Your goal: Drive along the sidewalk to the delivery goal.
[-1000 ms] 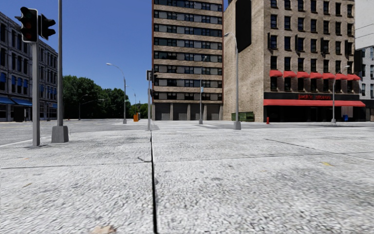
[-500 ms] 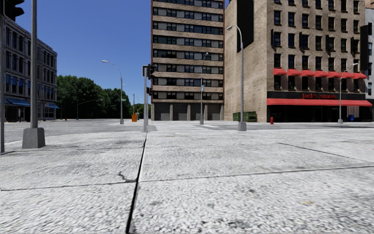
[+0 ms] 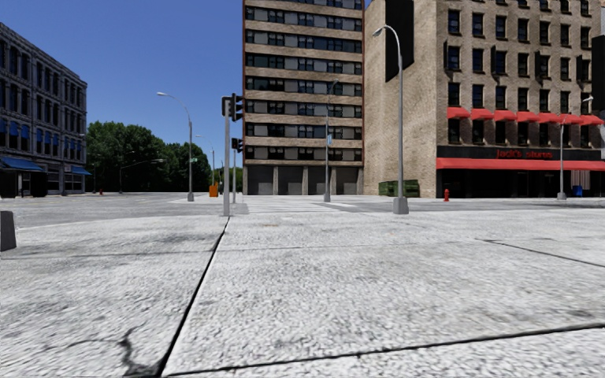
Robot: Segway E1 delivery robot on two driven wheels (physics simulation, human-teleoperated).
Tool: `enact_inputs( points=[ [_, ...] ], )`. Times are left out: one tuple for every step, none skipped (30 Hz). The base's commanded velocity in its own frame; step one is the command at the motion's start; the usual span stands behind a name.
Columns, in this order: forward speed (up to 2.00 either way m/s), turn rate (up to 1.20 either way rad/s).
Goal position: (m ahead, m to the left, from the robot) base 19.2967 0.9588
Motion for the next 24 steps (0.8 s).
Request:
enact_inputs(
  points=[
    [2.0,0.0],
    [2.0,0.0],
    [2.0,0.0],
    [2.0,0.0],
    [2.0,0.0],
    [2.0,0.0],
    [2.0,0.0],
    [2.0,0.0],
    [2.0,0.0],
    [2.0,0.0],
    [2.0,0.0],
    [2.0,0.0],
    [2.0,0.0],
    [2.0,0.0],
    [2.0,0.0],
    [2.0,0.0],
    [2.0,0.0],
    [2.0,0.0],
    [2.0,0.0],
    [2.0,0.0],
    [2.0,0.0],
    [2.0,0.0],
    [2.0,0.0],
    [2.0,0.0]
  ],
)
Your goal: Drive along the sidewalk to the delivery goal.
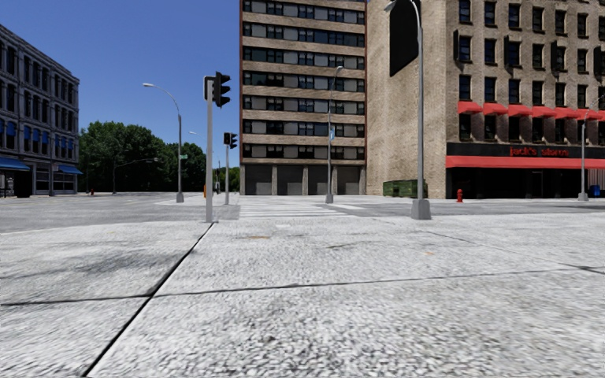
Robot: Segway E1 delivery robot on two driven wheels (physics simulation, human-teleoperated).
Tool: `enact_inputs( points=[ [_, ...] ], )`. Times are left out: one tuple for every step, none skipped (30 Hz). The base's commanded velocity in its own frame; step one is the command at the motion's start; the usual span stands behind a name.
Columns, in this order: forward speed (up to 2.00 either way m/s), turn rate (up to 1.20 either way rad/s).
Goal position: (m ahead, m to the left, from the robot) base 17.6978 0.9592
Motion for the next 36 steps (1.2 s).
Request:
enact_inputs(
  points=[
    [2.0,0.0],
    [2.0,0.0],
    [2.0,0.0],
    [2.0,0.0],
    [2.0,0.0],
    [2.0,0.0],
    [2.0,0.0],
    [2.0,0.0],
    [2.0,0.0],
    [2.0,0.0],
    [2.0,0.0],
    [2.0,0.0],
    [2.0,0.0],
    [2.0,0.0],
    [2.0,0.0],
    [2.0,0.0],
    [2.0,0.0],
    [2.0,0.0],
    [2.0,0.0],
    [2.0,0.0],
    [2.0,0.0],
    [2.0,0.0],
    [2.0,0.0],
    [2.0,0.0],
    [2.0,0.0],
    [2.0,0.0],
    [2.0,0.0],
    [2.0,0.0],
    [2.0,0.0],
    [2.0,0.0],
    [2.0,0.0],
    [2.0,0.0],
    [2.0,0.0],
    [2.0,0.0],
    [2.0,0.0],
    [2.0,0.0]
  ],
)
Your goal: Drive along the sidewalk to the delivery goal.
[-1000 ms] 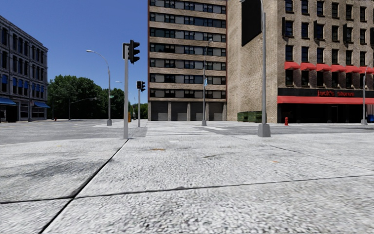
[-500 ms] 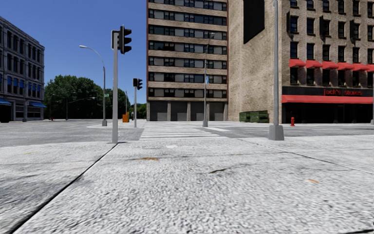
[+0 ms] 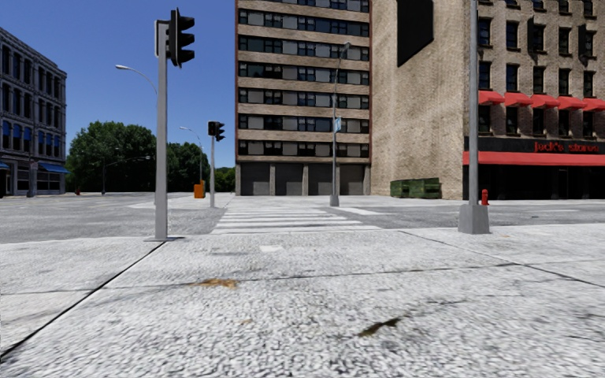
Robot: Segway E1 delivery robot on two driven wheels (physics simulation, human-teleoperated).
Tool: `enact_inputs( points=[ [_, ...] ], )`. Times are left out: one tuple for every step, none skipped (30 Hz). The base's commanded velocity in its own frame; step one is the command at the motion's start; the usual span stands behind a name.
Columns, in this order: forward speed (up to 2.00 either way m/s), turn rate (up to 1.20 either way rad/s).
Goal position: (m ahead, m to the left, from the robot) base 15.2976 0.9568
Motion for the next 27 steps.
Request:
enact_inputs(
  points=[
    [2.0,0.0],
    [2.0,0.0],
    [2.0,0.0],
    [2.0,0.0],
    [2.0,0.0],
    [2.0,0.0],
    [2.0,0.0],
    [2.0,0.0],
    [2.0,0.0],
    [2.0,0.0],
    [2.0,0.0],
    [2.0,0.0],
    [2.0,0.0],
    [2.0,0.0],
    [2.0,0.0],
    [2.0,0.0],
    [2.0,0.0],
    [2.0,0.0],
    [2.0,0.0],
    [2.0,0.0],
    [2.0,0.0],
    [2.0,0.0],
    [2.0,0.0],
    [2.0,0.0],
    [2.0,0.0],
    [2.0,0.0],
    [2.0,0.0]
  ],
)
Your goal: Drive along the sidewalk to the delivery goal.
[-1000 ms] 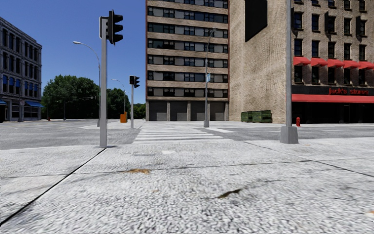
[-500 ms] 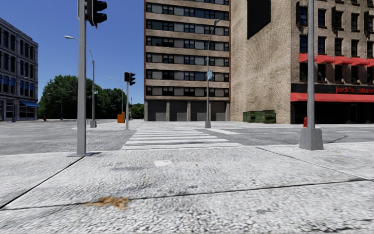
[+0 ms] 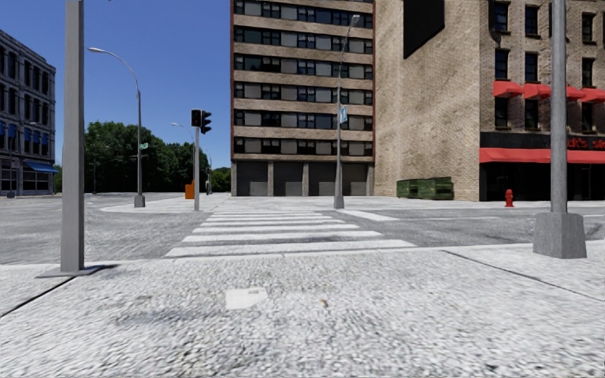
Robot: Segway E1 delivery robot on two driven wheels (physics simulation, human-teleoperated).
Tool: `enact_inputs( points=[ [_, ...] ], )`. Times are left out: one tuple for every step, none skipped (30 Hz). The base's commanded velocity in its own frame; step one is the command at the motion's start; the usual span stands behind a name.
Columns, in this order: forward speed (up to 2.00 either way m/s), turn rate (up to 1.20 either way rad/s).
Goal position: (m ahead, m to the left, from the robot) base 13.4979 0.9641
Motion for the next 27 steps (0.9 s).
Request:
enact_inputs(
  points=[
    [2.0,0.0],
    [2.0,0.0],
    [2.0,0.0],
    [2.0,0.0],
    [2.0,0.0],
    [2.0,0.0],
    [2.0,0.0],
    [2.0,0.0],
    [2.0,0.0],
    [2.0,0.0],
    [2.0,0.0],
    [2.0,0.0],
    [2.0,0.0],
    [2.0,0.0],
    [2.0,0.0],
    [2.0,0.0],
    [2.0,0.0],
    [2.0,0.0],
    [2.0,0.0],
    [2.0,0.0],
    [2.0,0.0],
    [2.0,0.0],
    [2.0,0.0],
    [2.0,0.0],
    [2.0,0.0],
    [2.0,0.0],
    [2.0,0.0]
  ],
)
